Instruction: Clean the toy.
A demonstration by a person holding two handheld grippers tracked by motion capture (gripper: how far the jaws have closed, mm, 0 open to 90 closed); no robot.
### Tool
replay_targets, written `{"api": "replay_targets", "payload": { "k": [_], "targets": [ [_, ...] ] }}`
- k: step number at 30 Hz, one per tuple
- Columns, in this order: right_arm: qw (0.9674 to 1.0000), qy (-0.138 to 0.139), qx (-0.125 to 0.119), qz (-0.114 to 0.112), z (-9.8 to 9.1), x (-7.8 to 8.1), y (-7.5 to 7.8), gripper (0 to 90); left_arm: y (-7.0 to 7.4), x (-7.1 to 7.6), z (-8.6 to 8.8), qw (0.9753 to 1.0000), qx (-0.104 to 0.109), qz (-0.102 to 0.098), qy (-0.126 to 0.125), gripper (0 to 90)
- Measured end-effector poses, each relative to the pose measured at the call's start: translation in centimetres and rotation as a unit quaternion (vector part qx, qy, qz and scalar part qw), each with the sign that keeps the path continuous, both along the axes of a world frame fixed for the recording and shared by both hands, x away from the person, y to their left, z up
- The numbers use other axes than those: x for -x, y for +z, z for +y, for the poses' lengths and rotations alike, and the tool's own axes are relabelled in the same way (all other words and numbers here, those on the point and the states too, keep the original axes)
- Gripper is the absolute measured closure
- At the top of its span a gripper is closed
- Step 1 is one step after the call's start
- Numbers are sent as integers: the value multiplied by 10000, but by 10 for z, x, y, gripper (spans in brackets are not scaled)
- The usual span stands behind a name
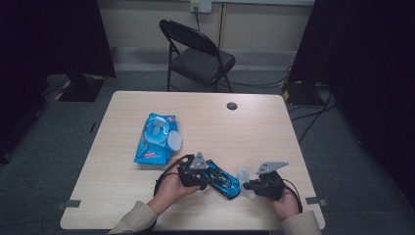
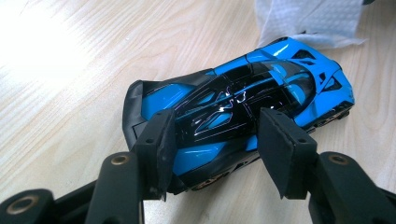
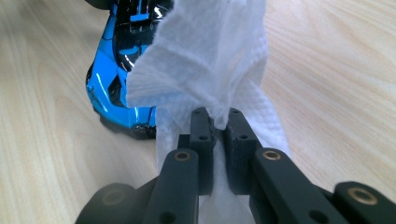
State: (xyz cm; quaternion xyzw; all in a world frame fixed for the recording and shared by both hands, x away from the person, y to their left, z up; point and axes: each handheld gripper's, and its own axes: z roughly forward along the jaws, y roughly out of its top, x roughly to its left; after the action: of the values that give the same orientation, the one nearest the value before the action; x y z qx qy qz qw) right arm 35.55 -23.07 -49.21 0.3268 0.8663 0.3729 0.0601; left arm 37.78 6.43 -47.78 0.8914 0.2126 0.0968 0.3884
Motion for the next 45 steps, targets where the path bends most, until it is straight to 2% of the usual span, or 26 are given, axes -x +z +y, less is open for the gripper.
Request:
{"api": "replay_targets", "payload": {
  "k": [2, 5, 6, 8, 12, 17, 20, 22, 24, 25, 26, 27, 32, 35, 41, 45],
  "targets": [
    [9998, -124, -136, -3, -6, 3, 4, 839, 0, 0, 0, 10000, 0, -2, -4, 470],
    [9996, -159, -238, -62, -10, 5, 9, 839, 0, 0, 0, 10000, -4, -1, -3, 470],
    [9989, -217, -414, -104, -15, 6, 14, 839, 0, 0, 0, 10000, 0, 0, -4, 470],
    [9983, -232, -511, -161, -19, 8, 18, 839, 0, 0, 0, 10000, 0, -3, -3, 470],
    [9972, -255, -681, -182, -24, 9, 23, 839, 0, 0, 0, 10000, -10, -2, -3, 470],
    [9969, -149, -763, -152, -24, 11, 23, 839, 0, 0, 0, 10000, -25, -2, -3, 470],
    [9976, -46, -685, -57, -19, 10, 19, 839, 0, 0, 0, 10000, -26, 1, -4, 470],
    [9985, 54, -536, 69, -12, 8, 11, 839, 0, 0, 0, 10000, -23, 0, -5, 470],
    [9989, 77, -457, 87, -10, 6, 8, 839, 0, 0, -1, 10000, -22, -2, -4, 469],
    [9993, 111, -326, 158, -5, 4, 4, 838, 0, 0, -1, 10000, -21, 2, -9, 469],
    [9993, 111, -326, 158, -5, 4, 4, 838, 0, 0, -1, 10000, -21, 2, -9, 469],
    [9997, 105, -145, 166, 0, 1, 1, 838, 0, 0, 0, 10000, -32, -1, -14, 469],
    [9998, 100, 90, 109, 8, -4, -1, 837, 1, 0, -1, 10000, -89, -25, -20, 457],
    [9999, 43, 93, 86, 10, -8, -1, 835, 1, 0, 0, 10000, -65, -25, -8, 454],
    [9996, -11, 286, -65, 19, -16, 0, 832, 1, -1, 0, 10000, -75, -21, -24, 451],
    [9996, -45, 276, -102, 22, -20, -1, 832, 1, -1, 0, 10000, -80, -15, -45, 450]
  ]
}}
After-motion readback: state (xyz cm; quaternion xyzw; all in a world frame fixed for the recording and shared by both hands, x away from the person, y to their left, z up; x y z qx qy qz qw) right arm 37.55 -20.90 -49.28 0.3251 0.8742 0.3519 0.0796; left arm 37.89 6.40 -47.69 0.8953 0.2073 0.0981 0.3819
